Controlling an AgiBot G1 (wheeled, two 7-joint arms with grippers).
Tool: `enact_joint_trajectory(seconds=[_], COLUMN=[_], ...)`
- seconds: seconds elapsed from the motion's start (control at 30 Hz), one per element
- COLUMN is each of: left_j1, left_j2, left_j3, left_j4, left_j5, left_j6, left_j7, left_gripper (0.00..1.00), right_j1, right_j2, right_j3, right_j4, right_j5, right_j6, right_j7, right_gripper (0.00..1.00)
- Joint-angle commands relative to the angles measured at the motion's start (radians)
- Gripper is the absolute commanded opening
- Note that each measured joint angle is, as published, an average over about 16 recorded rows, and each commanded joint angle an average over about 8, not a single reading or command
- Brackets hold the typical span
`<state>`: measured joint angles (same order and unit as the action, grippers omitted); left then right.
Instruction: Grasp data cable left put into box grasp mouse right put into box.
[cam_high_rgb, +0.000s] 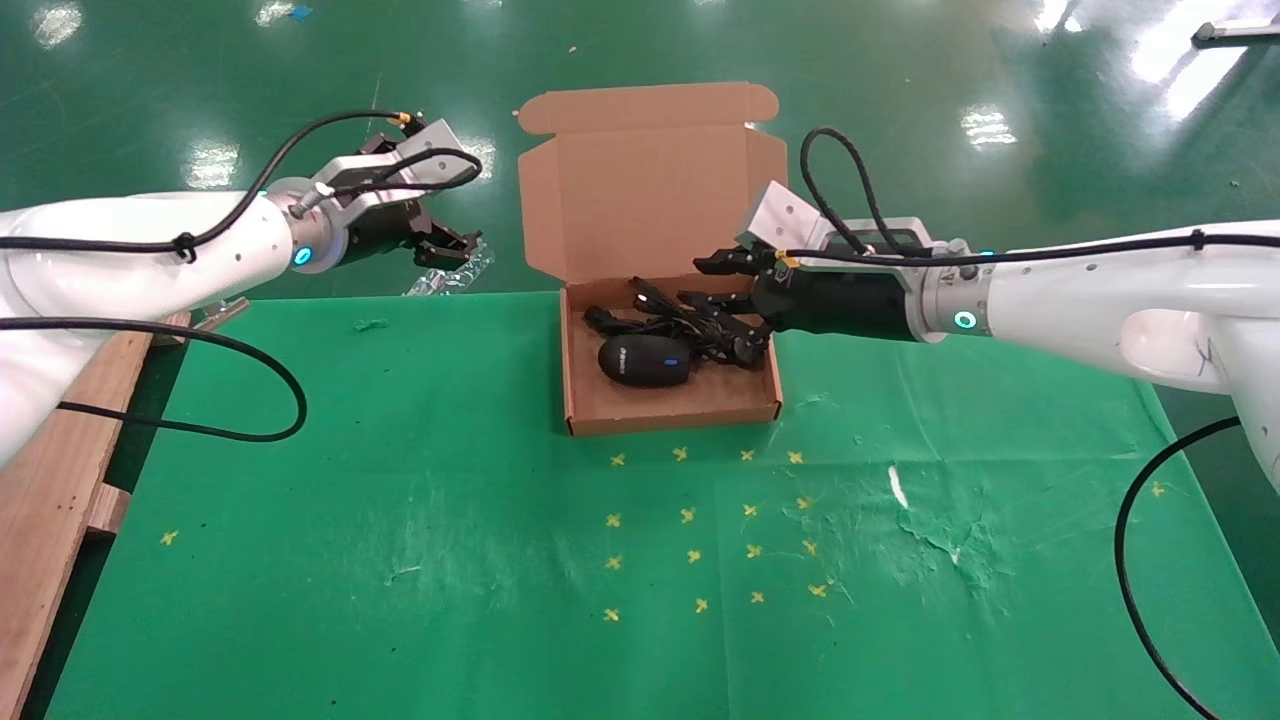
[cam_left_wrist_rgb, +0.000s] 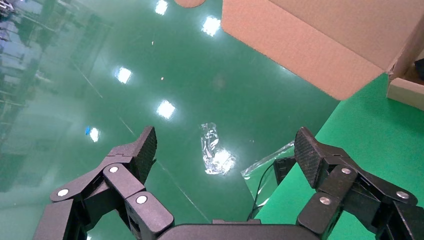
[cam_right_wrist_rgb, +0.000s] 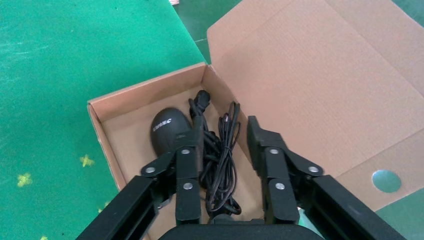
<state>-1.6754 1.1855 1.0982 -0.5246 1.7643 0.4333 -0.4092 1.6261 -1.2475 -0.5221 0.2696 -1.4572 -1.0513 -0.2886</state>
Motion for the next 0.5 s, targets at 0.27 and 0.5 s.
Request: enact_joint_trajectory(seconds=[0.27, 0.5], left_j1=[0.001, 0.001], left_j2=[0.001, 0.001], left_j3=[0.001, 0.001], left_j4=[-0.002, -0.002], left_j5=[0.002, 0.002], left_j6=[0.001, 0.001], left_j7=[-0.001, -0.001], left_gripper=[1.0, 1.0], right_j1=[0.0, -0.038], right_j2=[0.006, 0.049], right_j3=[-0.001, 0.016], right_j4=[0.018, 0.087], right_j5=[0.001, 0.051], right_j6=[-0.009, -0.04], right_j7=[0.005, 0.038], right_gripper=[1.0, 1.0])
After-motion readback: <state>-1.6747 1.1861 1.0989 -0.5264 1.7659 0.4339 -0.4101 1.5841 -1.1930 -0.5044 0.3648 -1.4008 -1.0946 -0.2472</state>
